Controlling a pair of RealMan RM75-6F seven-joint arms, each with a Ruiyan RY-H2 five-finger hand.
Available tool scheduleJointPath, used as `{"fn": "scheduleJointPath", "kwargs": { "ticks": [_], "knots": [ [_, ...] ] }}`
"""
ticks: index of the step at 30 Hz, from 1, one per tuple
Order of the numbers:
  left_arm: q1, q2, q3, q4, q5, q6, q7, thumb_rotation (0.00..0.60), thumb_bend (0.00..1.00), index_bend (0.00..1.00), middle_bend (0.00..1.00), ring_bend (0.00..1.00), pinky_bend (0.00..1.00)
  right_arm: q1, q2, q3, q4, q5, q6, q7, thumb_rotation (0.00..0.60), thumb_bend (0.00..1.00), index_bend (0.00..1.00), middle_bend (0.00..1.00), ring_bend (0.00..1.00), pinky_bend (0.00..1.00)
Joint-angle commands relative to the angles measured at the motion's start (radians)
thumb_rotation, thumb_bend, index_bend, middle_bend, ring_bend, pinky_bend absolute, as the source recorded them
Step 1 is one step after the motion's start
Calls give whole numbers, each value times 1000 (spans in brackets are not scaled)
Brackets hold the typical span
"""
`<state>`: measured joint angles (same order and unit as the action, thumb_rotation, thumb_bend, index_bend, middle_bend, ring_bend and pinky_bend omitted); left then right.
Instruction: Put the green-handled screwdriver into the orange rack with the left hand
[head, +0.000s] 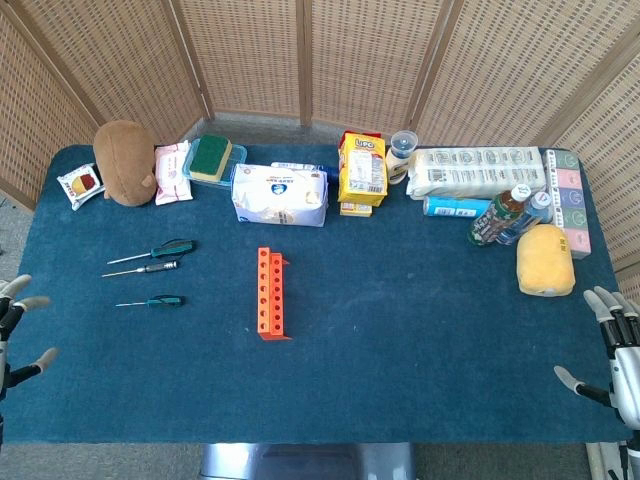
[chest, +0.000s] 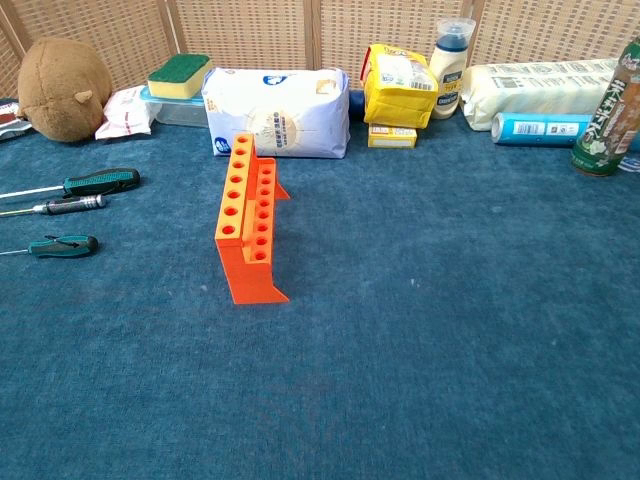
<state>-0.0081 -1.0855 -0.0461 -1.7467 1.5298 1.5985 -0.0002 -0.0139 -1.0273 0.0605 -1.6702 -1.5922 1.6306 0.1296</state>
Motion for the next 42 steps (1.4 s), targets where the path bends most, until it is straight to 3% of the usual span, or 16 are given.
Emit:
{"fn": "scheduleJointPath", "kwargs": {
  "ticks": [1, 10, 12, 13, 14, 15, 16, 17, 19, 23, 31, 42],
  "knots": [
    [-8, 53, 32, -52, -32, -65, 57, 600, 3, 0, 0, 0, 101, 0, 0, 1, -1, 1, 0, -2, 600, 152, 55, 62, 42, 0],
    [-22, 54, 29, -54, -32, -85, 72, 600, 2, 0, 0, 0, 97, 0, 1, 3, -6, 6, -1, 1, 600, 152, 55, 62, 42, 0],
    [-34, 38, 12, -43, -44, -91, 65, 600, 13, 0, 98, 58, 109, -1, 3, 4, -8, 18, -4, 6, 600, 152, 55, 62, 43, 0],
    [-39, 29, 4, -37, -52, -94, 65, 600, 23, 0, 262, 183, 171, -1, 4, 4, -7, 20, -6, 8, 600, 152, 55, 62, 43, 0],
    [-48, 18, -6, -30, -61, -99, 66, 600, 35, 0, 468, 358, 299, -1, 4, 4, -5, 21, -8, 9, 600, 151, 55, 62, 43, 0],
    [-60, 2, -20, -16, -64, -103, 69, 600, 39, 0, 601, 491, 431, 0, 4, 4, -2, 22, -10, 9, 600, 151, 55, 62, 42, 0],
    [-75, -18, -35, 6, -62, -104, 78, 600, 44, 1, 762, 670, 656, 1, 5, 4, -1, 21, -11, 12, 600, 152, 55, 62, 42, 0],
    [-85, -32, -44, 20, -63, -108, 82, 600, 46, 22, 875, 809, 843, 2, 6, 4, -1, 19, -11, 15, 600, 152, 55, 62, 42, 0],
    [-116, -73, -68, 52, -78, -131, 93, 600, 46, 103, 981, 955, 990, 2, 8, 4, 1, 13, -9, 24, 600, 152, 56, 62, 42, 0],
    [-172, -118, -89, 74, -120, -212, 116, 600, 54, 227, 1000, 1000, 1000, 3, 11, -2, 4, 6, -13, 38, 600, 152, 55, 62, 42, 0],
    [-264, -221, -118, 94, -300, -366, 300, 600, 152, 314, 1000, 1000, 1000, 2, 21, -1, 9, 6, -11, 72, 600, 152, 55, 62, 42, 0],
    [-344, -392, -137, 234, -457, -464, 359, 600, 225, 395, 1000, 1000, 1000, 6, 30, -3, 17, 10, -22, 100, 600, 152, 56, 62, 43, 0]
  ]
}}
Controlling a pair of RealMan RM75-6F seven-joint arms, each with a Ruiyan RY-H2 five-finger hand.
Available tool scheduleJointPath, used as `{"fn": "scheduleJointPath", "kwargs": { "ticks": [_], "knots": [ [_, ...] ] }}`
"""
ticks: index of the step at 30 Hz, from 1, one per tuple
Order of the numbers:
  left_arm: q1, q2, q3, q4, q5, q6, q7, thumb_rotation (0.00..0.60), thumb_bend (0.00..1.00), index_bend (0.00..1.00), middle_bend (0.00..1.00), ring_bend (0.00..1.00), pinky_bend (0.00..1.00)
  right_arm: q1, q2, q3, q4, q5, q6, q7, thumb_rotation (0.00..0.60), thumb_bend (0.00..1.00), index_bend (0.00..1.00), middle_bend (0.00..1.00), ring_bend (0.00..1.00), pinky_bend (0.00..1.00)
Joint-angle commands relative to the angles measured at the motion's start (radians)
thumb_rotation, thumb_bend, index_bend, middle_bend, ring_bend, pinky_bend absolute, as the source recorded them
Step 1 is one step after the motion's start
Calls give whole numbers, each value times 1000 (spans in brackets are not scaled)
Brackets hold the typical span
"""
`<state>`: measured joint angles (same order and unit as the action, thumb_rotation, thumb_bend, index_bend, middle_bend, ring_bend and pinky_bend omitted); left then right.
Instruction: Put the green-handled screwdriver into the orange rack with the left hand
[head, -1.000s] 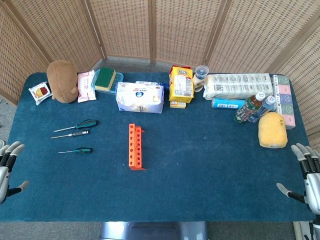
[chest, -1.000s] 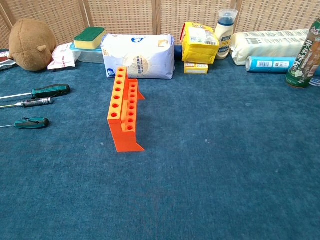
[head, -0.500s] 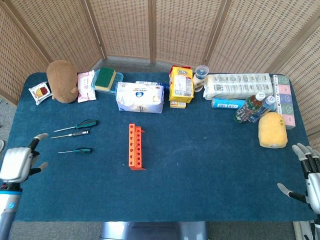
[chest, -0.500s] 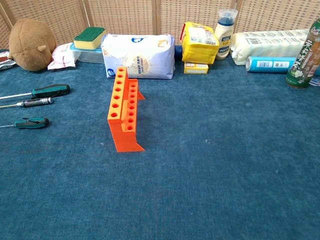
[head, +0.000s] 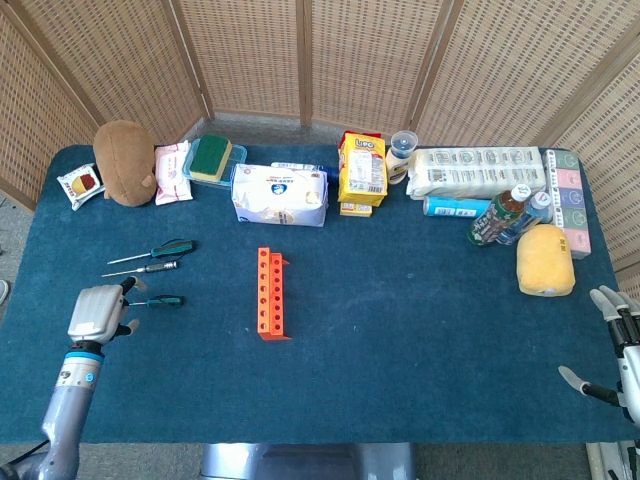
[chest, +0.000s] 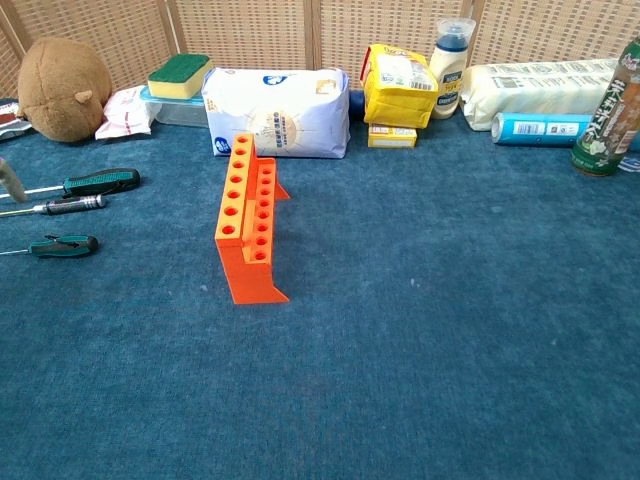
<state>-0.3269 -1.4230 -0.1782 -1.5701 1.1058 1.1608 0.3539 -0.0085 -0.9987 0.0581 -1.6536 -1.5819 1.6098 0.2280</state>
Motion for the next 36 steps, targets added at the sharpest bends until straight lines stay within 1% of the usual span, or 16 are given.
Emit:
{"fn": "scheduleJointPath", "kwargs": {
  "ticks": [1, 5, 7, 17, 22, 36],
  "knots": [
    [-30, -70, -4, 75, -37, -32, 3, 600, 237, 395, 1000, 1000, 1000, 1, 2, -1, 0, -1, -1, 3, 600, 152, 56, 62, 42, 0],
    [-51, -136, -11, 138, -31, -18, 2, 600, 293, 394, 1000, 1000, 1000, 0, 5, 0, 3, 6, -3, 15, 600, 151, 55, 62, 42, 0],
    [-61, -153, -11, 151, -47, -20, 24, 600, 299, 394, 1000, 1000, 1000, 1, 8, 2, 4, 9, -3, 25, 600, 152, 55, 62, 42, 0],
    [-81, -177, -13, 151, -99, -26, 80, 600, 311, 394, 1000, 1000, 1000, 0, 16, 4, 6, 10, -2, 50, 600, 152, 55, 63, 43, 0],
    [-96, -197, -21, 157, -147, -28, 118, 600, 319, 396, 1000, 1000, 1000, -2, 19, 4, 6, 11, 1, 65, 600, 151, 55, 62, 42, 0],
    [-120, -237, -24, 185, -201, -29, 145, 600, 356, 401, 1000, 1000, 1000, -3, 25, 6, 11, 16, 2, 86, 600, 151, 55, 63, 42, 0]
  ]
}}
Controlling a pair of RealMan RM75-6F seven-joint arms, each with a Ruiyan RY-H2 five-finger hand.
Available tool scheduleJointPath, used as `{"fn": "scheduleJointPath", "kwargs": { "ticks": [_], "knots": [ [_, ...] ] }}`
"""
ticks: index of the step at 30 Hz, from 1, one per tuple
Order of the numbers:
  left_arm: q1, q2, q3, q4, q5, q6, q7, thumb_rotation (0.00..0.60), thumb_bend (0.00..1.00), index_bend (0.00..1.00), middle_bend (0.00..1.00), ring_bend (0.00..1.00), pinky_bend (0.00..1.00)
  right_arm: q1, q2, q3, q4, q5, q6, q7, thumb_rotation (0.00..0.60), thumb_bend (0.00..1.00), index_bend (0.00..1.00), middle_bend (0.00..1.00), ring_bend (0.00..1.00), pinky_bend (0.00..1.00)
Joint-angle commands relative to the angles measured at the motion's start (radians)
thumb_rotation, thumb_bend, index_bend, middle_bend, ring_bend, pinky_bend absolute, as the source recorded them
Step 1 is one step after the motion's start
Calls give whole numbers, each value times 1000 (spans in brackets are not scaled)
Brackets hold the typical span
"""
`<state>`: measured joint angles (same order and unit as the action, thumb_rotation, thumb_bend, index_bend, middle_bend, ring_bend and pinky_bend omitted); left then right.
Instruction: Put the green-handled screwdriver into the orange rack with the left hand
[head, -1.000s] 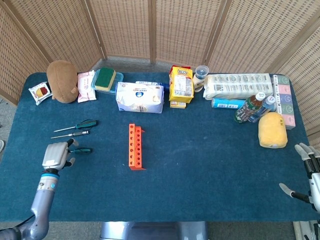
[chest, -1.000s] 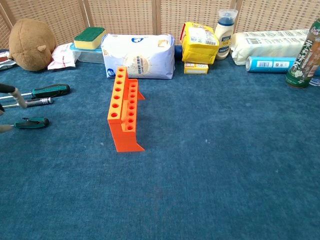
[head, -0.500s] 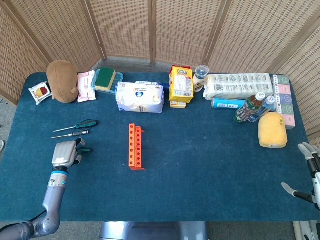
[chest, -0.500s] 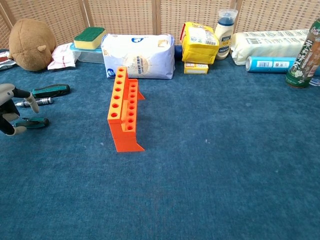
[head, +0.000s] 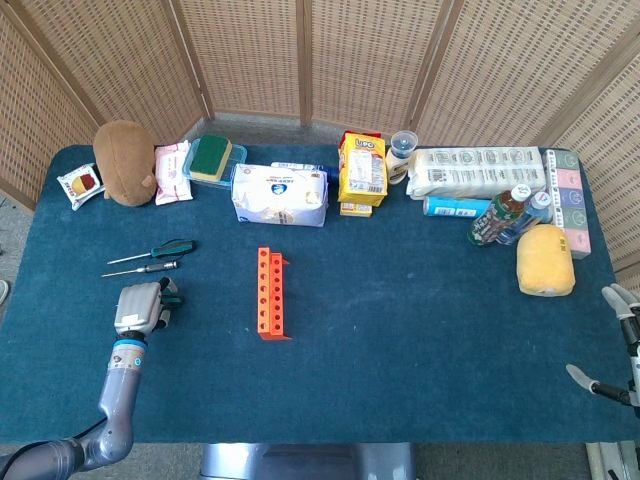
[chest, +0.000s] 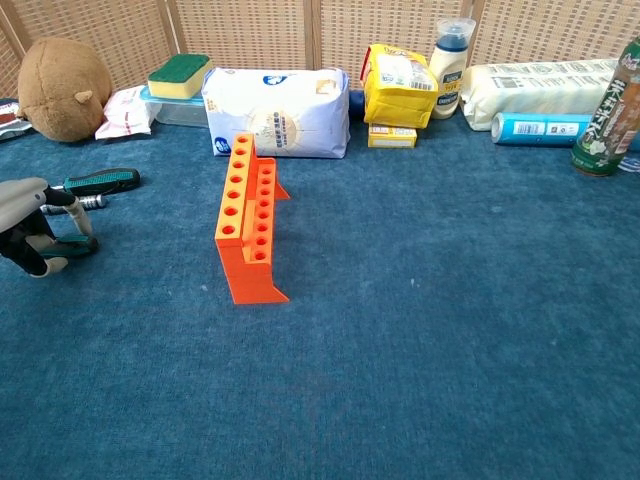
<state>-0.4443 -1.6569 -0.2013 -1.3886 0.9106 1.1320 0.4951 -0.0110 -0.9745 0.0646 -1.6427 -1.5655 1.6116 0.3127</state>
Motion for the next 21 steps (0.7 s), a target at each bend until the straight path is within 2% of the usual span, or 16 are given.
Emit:
{"fn": "scheduleJointPath", "kwargs": {
  "ticks": [1, 11, 21],
  "knots": [
    [-5, -8, 0, 10, -13, 1, 13, 600, 361, 402, 1000, 1000, 1000, -1, 1, -1, 0, -2, 2, 3, 600, 152, 55, 63, 42, 0],
    [-18, -31, -2, 23, -35, 22, 45, 600, 443, 498, 1000, 1000, 1000, -5, 4, -1, -1, -5, 10, 9, 600, 151, 55, 62, 42, 0],
    [-14, -3, 3, -31, -37, 46, 64, 600, 447, 499, 1000, 1000, 1000, -5, 3, -1, 0, -5, 9, 8, 600, 151, 55, 62, 42, 0]
  ]
}}
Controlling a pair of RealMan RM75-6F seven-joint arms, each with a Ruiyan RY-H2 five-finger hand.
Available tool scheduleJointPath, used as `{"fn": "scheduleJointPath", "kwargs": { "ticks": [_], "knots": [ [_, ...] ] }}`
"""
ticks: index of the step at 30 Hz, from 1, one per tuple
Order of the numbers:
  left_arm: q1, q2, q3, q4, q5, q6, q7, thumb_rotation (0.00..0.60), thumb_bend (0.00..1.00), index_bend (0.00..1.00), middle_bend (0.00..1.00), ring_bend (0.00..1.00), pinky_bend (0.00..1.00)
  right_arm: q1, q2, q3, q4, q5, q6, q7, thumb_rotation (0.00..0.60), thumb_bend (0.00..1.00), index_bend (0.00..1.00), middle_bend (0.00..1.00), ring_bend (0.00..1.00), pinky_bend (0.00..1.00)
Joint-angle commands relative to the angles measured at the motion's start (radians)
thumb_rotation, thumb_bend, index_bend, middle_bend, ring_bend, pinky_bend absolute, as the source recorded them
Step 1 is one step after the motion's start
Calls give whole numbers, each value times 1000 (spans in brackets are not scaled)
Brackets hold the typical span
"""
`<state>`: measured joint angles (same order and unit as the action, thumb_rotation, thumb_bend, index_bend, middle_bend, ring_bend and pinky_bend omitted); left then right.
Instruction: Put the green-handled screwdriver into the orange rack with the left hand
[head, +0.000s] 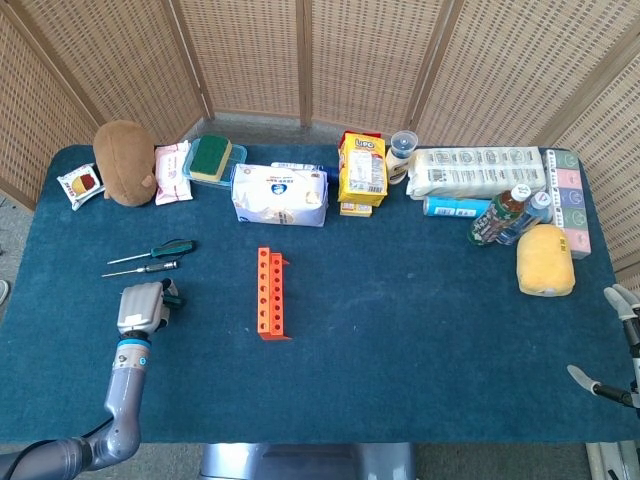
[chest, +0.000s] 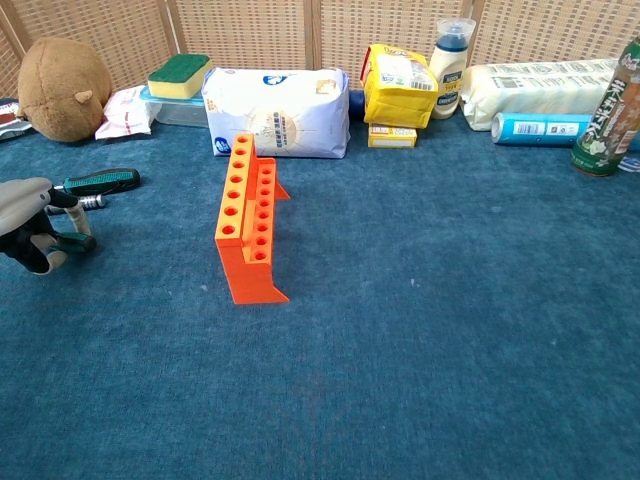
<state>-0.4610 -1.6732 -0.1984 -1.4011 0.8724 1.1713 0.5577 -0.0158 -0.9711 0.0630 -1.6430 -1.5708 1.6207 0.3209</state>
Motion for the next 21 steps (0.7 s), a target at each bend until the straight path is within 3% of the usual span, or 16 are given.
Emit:
{"fn": "scheduleJointPath", "kwargs": {
  "ticks": [1, 12, 14, 21],
  "knots": [
    [5, 23, 0, -35, 5, 12, -1, 600, 447, 499, 1000, 1000, 1000, 0, 0, 0, 0, 1, 0, 0, 600, 152, 55, 62, 43, 0],
    [75, 229, 7, -304, 153, 70, -173, 600, 446, 499, 1000, 1000, 1000, 4, -5, 0, -1, 2, -8, -16, 600, 152, 55, 62, 43, 0],
    [109, 315, 17, -413, 252, 99, -269, 600, 446, 499, 1000, 1000, 1000, 7, -13, -3, -4, -3, -13, -43, 600, 152, 55, 62, 42, 0],
    [143, 410, 44, -499, 408, 75, -538, 600, 445, 499, 1000, 1000, 1000, 10, -25, -6, -9, -8, -19, -81, 600, 152, 55, 63, 43, 0]
  ]
}}
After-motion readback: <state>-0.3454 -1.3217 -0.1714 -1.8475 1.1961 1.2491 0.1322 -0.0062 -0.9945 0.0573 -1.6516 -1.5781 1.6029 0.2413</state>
